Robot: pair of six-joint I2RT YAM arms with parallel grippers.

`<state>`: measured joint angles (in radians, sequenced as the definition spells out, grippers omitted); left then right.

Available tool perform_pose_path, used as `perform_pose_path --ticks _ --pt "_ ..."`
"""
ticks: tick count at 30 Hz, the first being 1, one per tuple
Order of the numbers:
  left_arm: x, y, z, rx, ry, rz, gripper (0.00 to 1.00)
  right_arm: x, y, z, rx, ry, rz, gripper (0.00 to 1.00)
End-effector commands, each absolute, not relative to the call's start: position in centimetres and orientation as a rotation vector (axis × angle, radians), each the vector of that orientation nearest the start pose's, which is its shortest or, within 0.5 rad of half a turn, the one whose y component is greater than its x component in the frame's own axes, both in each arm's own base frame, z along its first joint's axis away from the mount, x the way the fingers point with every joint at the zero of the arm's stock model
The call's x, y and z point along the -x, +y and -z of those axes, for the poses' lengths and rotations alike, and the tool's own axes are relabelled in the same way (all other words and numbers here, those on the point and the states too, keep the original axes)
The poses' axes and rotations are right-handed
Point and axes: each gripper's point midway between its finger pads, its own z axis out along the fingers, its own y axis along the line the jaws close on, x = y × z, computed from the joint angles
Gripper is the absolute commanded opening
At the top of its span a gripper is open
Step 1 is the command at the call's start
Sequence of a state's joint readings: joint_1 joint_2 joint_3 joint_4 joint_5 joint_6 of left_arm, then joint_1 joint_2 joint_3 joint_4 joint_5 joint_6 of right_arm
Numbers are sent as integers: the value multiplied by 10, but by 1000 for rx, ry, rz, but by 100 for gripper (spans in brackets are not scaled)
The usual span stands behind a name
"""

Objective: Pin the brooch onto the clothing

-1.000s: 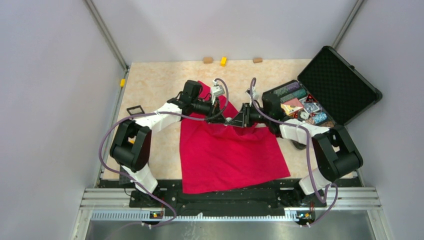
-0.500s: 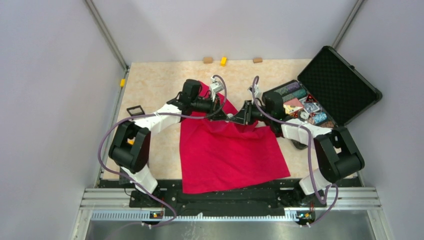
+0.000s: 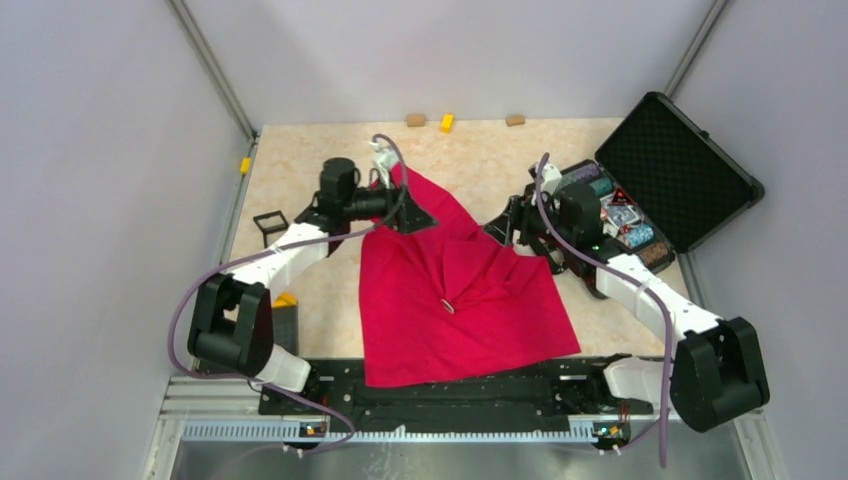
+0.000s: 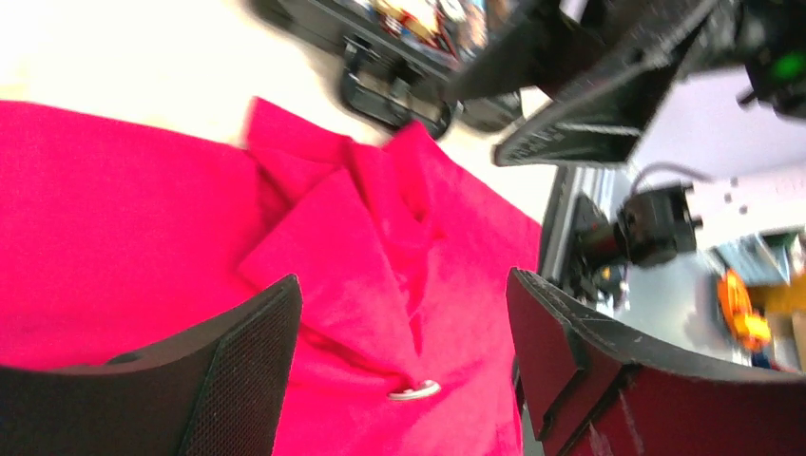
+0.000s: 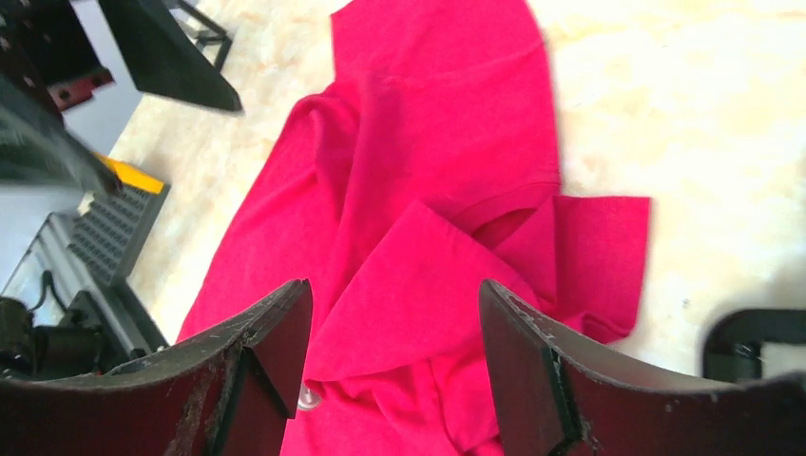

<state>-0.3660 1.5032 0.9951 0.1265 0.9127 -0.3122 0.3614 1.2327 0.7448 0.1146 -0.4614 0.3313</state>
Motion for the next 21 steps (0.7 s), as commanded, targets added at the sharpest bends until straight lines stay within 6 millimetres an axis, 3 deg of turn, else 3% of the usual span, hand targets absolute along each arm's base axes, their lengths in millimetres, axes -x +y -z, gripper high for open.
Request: perform_pose_path --ticks 1,5,8,14,16,21 --pt "-349 -239 -248 -434 1811 1289 82 -317 189 -171 291 2042 -714 67" --pt "-387 -208 -216 -233 2028 994 81 -335 163 -149 170 2151 -512 66" --pt "-402 -190 -199 -131 2102 848 81 -349 162 -140 155 2180 -465 66" --pt "-430 -185 -187 -87 2128 768 82 -381 175 -118 159 2226 -461 66" --pt "-444 -183 -177 -62 2165 724 76 -390 176 -107 153 2252 -437 64" --pt "-477 -175 -151 -20 2245 556 72 -405 180 -79 172 2338 -403 51"
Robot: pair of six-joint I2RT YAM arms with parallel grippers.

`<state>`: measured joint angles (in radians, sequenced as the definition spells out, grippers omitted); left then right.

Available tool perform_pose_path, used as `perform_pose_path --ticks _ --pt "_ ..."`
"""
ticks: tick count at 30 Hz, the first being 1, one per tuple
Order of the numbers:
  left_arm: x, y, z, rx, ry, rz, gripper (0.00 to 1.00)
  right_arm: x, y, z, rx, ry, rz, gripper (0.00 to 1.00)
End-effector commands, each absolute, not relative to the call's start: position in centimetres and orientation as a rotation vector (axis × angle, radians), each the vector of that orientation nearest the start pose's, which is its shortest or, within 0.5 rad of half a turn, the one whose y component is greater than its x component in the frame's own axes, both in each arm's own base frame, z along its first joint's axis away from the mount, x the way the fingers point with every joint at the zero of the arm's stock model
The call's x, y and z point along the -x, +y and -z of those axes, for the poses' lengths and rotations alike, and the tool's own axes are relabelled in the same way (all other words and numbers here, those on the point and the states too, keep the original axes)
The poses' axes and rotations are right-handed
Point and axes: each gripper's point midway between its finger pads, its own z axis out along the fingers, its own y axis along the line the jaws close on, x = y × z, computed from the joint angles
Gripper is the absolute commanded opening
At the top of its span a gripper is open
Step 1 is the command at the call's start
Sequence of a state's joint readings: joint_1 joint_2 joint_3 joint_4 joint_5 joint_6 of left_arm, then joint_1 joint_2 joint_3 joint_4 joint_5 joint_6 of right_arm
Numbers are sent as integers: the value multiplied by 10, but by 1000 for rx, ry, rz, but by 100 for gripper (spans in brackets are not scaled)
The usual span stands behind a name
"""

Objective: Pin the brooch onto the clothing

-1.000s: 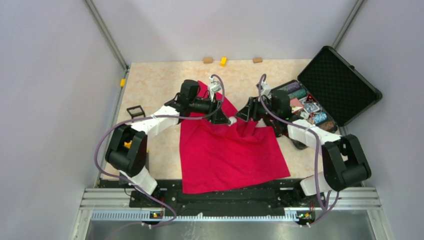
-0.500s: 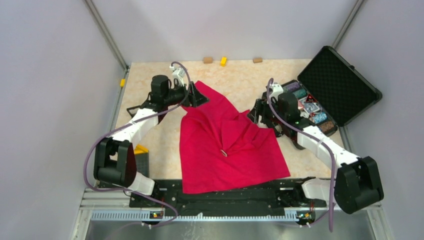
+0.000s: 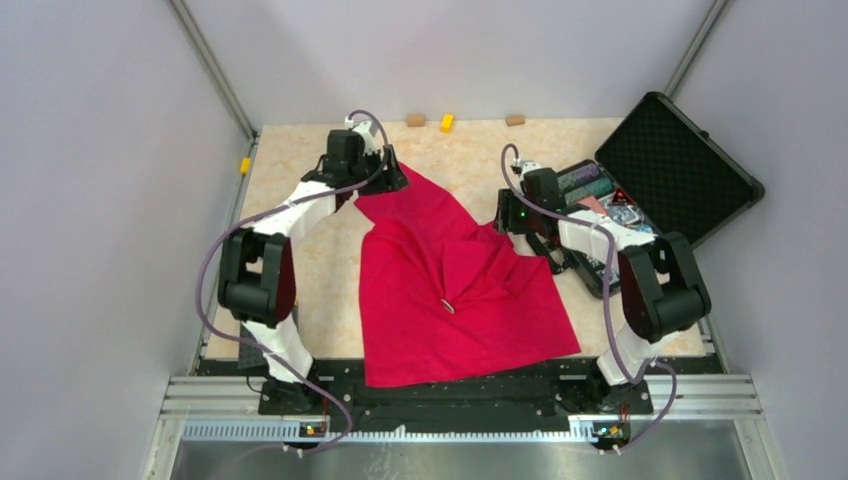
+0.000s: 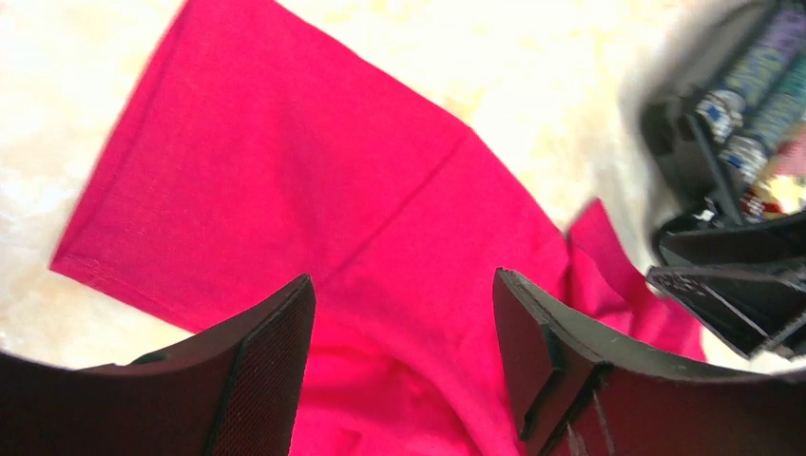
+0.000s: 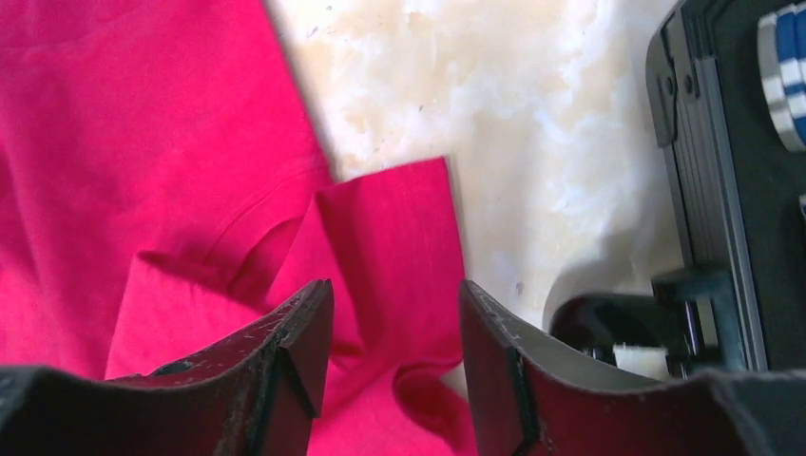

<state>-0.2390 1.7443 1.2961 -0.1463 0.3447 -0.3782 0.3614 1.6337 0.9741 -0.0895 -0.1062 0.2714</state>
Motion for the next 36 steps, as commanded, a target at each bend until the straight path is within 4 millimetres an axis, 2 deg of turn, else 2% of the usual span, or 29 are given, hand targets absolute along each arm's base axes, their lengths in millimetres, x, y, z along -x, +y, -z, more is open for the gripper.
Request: perform_pose_path --ticks 1,4,8,12,17,20,23,26,29,33,34,36 --pt "-484 -172 -146 -11 2256 508 73 -407 180 -75 169 2344 -394 51" --pt "-507 -158 -125 22 2305 358 76 -413 177 -63 157 2372 -359 51" --pt "-534 -148 -119 15 2323 223 82 -416 174 -48 151 2408 -318 50" --pt "-552 -139 -107 -17 2363 102 84 -416 174 -40 153 2420 -319 49" --pt "-560 -129 -91 -51 2410 -5 85 -414 178 -28 166 2451 -333 49" --pt "-559 -132 -80 -72 2437 7 85 -412 178 -24 162 2458 -328 48" --pt "-556 -140 -67 -87 2470 48 85 -410 176 -23 192 2459 -237 48" --pt "-554 -134 -57 -72 2492 -14 85 -407 174 -19 220 2473 -142 48" --pt "-554 -132 -48 -76 2515 -38 85 -403 173 -13 221 2489 -128 46" --pt "-554 -132 -36 -94 2546 -51 78 -398 179 -10 213 2503 -184 36" --pt "-553 -131 -33 -100 2555 -62 73 -398 181 -10 210 2502 -196 31" --pt "-552 -126 -27 -107 2576 -94 55 -398 183 -12 203 2500 -210 20"
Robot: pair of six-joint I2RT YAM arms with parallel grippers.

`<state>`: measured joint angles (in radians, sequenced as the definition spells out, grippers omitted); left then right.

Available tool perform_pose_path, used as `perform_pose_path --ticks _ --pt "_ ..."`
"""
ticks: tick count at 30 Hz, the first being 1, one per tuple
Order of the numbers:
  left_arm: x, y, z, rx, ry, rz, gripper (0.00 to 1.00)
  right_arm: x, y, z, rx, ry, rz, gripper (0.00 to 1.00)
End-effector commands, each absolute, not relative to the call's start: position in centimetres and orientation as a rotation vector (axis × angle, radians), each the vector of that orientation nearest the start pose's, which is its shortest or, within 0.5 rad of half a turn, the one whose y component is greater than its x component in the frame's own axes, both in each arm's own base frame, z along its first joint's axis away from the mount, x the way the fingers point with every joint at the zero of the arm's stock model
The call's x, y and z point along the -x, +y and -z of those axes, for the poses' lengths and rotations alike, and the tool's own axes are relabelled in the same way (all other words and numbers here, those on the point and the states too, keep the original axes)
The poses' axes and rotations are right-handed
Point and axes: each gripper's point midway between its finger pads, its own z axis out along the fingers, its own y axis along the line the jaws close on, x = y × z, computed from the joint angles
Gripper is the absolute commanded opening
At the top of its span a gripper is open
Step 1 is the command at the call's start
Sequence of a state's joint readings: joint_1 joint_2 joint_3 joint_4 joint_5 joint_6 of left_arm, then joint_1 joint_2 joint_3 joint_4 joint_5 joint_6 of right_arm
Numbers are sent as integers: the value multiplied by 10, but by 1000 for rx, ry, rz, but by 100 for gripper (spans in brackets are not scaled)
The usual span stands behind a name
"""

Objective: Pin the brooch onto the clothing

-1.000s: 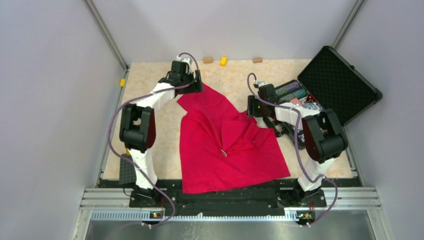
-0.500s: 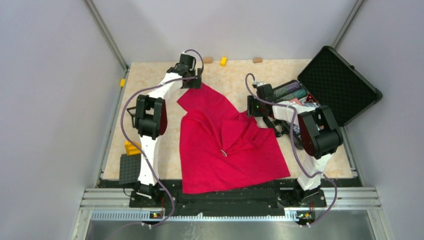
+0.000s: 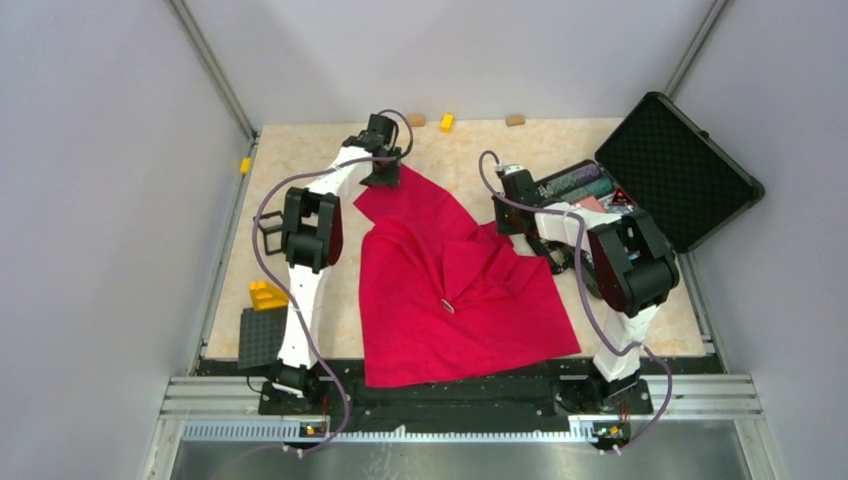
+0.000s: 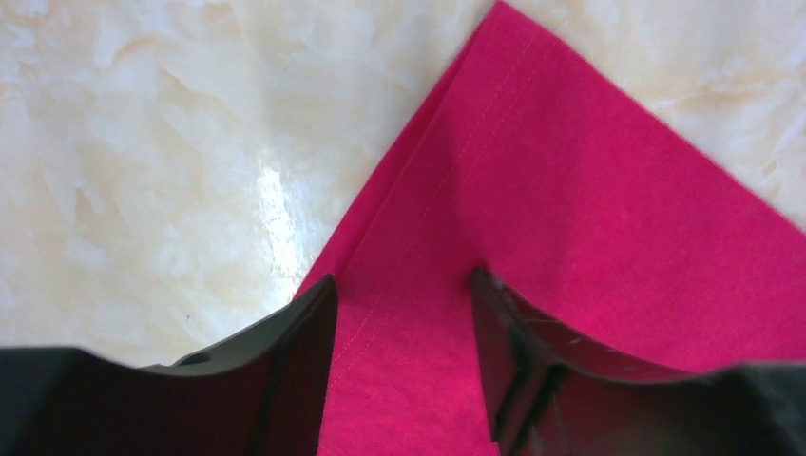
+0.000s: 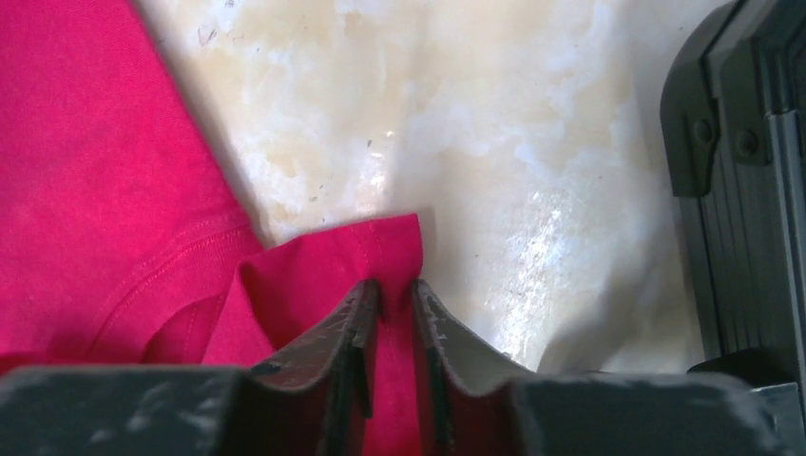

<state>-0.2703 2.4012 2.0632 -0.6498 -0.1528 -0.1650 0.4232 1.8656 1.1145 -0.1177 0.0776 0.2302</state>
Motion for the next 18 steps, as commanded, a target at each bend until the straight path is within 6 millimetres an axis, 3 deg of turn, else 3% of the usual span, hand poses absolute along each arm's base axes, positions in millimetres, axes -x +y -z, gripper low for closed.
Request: perform_pose_path --ticks 1,4,7,8,14,18 --pt "-552 -124 -24 -111 2582 -113 47 -400 184 -14 201 2495 -213 13" --pt "-550 -117 -18 -94 2604 -133 25 -405 184 -26 183 2469 -223 0" --pt "-549 -112 -18 -66 2612 -122 3 -413 181 -48 160 2419 -225 0" --pt "-548 -108 -19 -44 2612 -135 0 -416 177 -57 150 2399 -212 0" --pt "-539 -74 -20 155 2623 -104 0 -436 141 -114 77 2275 -111 0" --pt "-532 -44 -23 314 2610 -74 0 -453 102 -144 10 2220 9 0"
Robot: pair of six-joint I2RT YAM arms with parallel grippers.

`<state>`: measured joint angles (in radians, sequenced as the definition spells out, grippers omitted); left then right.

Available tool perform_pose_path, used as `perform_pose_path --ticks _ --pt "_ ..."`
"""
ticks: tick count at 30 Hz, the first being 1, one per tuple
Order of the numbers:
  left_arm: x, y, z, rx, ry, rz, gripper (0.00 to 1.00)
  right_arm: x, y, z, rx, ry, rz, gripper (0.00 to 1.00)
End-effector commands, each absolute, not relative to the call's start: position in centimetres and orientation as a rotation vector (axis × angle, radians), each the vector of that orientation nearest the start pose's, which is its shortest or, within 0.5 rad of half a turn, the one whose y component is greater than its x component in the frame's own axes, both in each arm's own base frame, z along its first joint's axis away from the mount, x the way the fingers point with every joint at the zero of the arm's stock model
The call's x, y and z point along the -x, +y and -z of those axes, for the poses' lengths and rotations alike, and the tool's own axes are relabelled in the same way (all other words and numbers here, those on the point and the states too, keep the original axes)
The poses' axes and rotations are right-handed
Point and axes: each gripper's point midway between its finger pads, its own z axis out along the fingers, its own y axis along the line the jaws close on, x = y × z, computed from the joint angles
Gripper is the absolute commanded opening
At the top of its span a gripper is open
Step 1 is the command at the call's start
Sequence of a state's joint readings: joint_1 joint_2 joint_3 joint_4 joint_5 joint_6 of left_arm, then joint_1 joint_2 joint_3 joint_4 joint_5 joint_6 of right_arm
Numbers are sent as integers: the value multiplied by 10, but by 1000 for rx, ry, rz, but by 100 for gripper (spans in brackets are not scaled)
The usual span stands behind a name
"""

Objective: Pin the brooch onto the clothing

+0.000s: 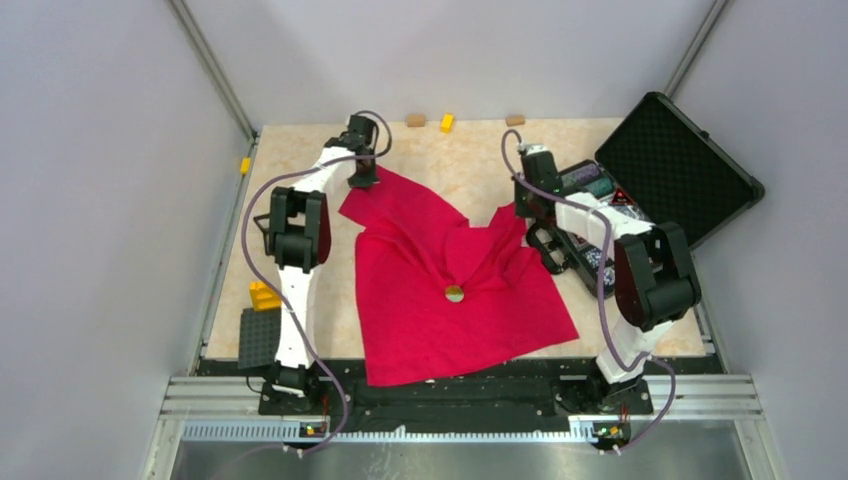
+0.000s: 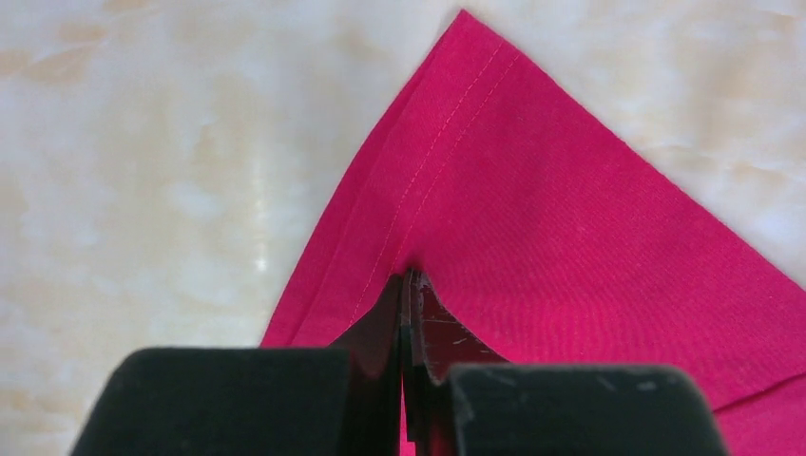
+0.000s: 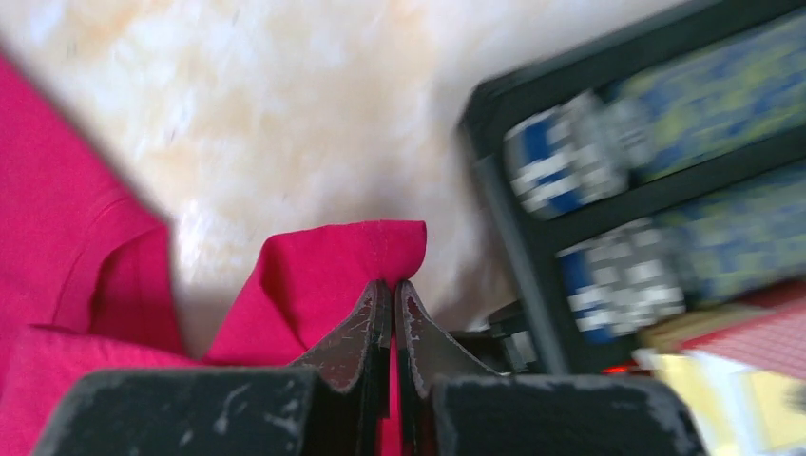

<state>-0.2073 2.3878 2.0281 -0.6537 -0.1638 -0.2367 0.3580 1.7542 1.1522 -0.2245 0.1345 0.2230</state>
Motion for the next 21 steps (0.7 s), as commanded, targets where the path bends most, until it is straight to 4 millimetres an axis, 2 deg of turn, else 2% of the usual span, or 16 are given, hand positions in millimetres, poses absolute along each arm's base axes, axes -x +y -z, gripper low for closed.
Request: perform_pose_path --ticks 1,6,7,11,16,21 --pt "-531 -37 -25 351 2600 -59 0 -457 91 -152 -13 2203 35 0" --pt "-525 2 -29 538 2552 -22 0 -474 39 -183 -132 2121 127 0" --pt "-523 17 -30 590 2541 -19 0 -478 30 -188 -154 2110 143 0" --pt "-521 40 -37 683 2495 19 0 -489 -8 -198 -245 2072 222 0" --pt "-528 51 -45 731 2434 35 0 -509 -39 -197 -308 2062 277 0" --pt "-539 40 -58 694 2402 129 0 -530 -44 -198 -273 2061 292 0"
